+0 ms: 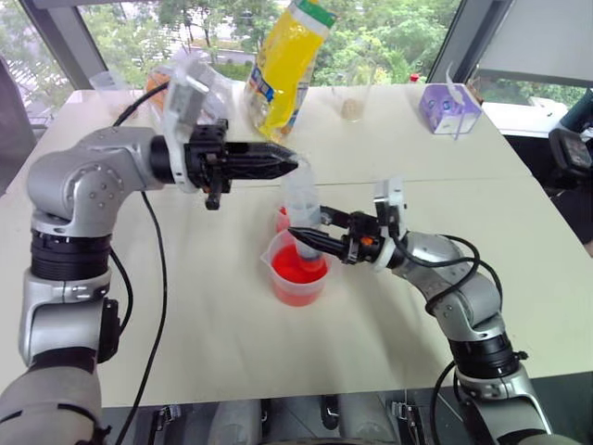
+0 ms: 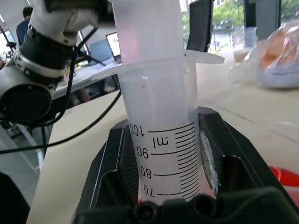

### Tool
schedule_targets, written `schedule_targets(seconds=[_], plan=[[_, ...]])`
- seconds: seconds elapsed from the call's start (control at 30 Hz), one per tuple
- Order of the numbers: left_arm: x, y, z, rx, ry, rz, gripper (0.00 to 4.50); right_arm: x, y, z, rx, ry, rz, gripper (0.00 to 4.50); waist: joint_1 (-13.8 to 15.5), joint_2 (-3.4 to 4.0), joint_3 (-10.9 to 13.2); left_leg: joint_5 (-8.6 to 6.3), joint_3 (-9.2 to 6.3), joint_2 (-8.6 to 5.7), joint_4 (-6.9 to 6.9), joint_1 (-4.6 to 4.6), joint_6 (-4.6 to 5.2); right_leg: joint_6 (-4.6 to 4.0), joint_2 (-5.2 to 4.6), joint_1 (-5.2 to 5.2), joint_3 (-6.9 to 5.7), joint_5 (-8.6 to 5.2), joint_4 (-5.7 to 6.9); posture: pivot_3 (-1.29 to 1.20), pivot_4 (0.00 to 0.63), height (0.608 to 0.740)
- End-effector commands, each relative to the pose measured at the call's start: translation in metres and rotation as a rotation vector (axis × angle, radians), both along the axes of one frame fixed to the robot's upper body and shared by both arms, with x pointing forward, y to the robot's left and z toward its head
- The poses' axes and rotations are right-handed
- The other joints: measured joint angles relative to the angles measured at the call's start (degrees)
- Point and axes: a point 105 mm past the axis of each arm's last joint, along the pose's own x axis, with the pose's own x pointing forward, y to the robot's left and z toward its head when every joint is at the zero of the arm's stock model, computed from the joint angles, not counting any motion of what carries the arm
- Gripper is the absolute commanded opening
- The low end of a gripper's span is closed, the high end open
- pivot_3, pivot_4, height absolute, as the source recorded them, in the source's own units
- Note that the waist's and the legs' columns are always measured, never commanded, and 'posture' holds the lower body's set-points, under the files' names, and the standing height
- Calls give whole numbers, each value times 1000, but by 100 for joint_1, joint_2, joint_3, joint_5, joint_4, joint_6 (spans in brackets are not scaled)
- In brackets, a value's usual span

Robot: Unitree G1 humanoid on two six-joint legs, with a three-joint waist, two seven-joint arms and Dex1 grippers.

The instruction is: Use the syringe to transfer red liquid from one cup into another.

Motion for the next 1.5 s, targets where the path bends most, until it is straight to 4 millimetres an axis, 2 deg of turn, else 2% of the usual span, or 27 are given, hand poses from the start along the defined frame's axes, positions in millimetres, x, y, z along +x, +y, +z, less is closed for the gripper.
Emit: schedule_targets(seconds=[0.03, 0.1, 0.23, 0.4, 0.53, 0.6, 0.73, 0.8, 0.87, 1.07, 1.33, 1.5], plan=[[-3, 5, 9, -16, -64, 26, 3158, -4, 2, 29, 42, -93, 23, 1429, 8, 0, 0, 0, 0, 0, 0, 0, 0, 0, 0, 0, 0, 0, 0, 0, 150, 740], [-4, 8, 5, -9, -60, 31, 4114, -3, 1, 39, 60, -114, 17, 1429, 9, 0, 0, 0, 1, 0, 0, 0, 0, 0, -2, 0, 0, 0, 1, 0, 150, 740], [-2, 19, 3, -11, -54, 71, 4114, -1, -2, 58, 96, -146, 3, 1429, 15, 0, 0, 0, -1, 1, 0, -1, -1, 0, -2, 0, -1, 0, 0, 0, 150, 740], [2, 42, 6, -1, -67, 165, 4114, 1, -6, 87, 150, -172, 1, 1429, 8, 0, 0, 0, 0, 2, 0, -1, -1, 0, -2, 0, -1, 0, 1, 0, 150, 740], [4, 55, 10, -7, -78, 223, 4114, 18, -8, 120, 214, -194, -7, 1429, -3, 1, 1, 1, 1, 3, 0, 0, -1, 0, -2, -2, 0, 0, 2, 0, 150, 740], [4, 56, 11, -11, -85, 232, 4114, 29, -8, 127, 229, -199, -19, 1429, 1, 1, 0, 1, 1, 2, 0, 0, -1, 0, -2, -2, 0, 1, 2, 0, 150, 740], [1, 54, 11, -14, -93, 231, 4114, 52, -4, 122, 221, -195, -36, 1429, 9, 0, 0, 0, 2, 1, 0, -2, 0, 0, -3, -1, -1, 0, -1, 0, 150, 740], [0, 50, 13, -22, -103, 225, 4114, 67, 0, 105, 209, -163, -57, 1429, 1, 0, 0, -1, 7, 1, 0, -4, 1, 0, -5, -1, 0, 1, -2, 0, 150, 740], [0, 46, 14, -21, -121, 221, 4114, 74, 3, 92, 198, -140, -60, 1429, 0, 1, 0, -1, 7, 1, 0, -3, 1, 0, -5, -1, 0, 1, -2, 0, 150, 740], [10, 33, 28, -71, -155, 226, 4114, 76, 7, 74, 187, -114, -60, 1429, 11, 1, 0, 0, 6, 1, -1, -7, 0, 0, -6, -5, 0, 1, 1, 0, 150, 740], [38, 10, 45, -158, -156, 246, 4114, 75, 9, 70, 179, -116, -60, 1429, -3, 1, 0, 1, 7, -2, 0, -5, -2, 0, -2, -5, -1, 1, 3, 0, 150, 740], [41, -8, 47, -180, -135, 184, 4114, 74, 11, 67, 168, -118, -57, 1429, -14, 1, 0, 2, 9, -3, -1, -5, -3, 1, -3, -5, 0, 1, 2, 0, 150, 740]])
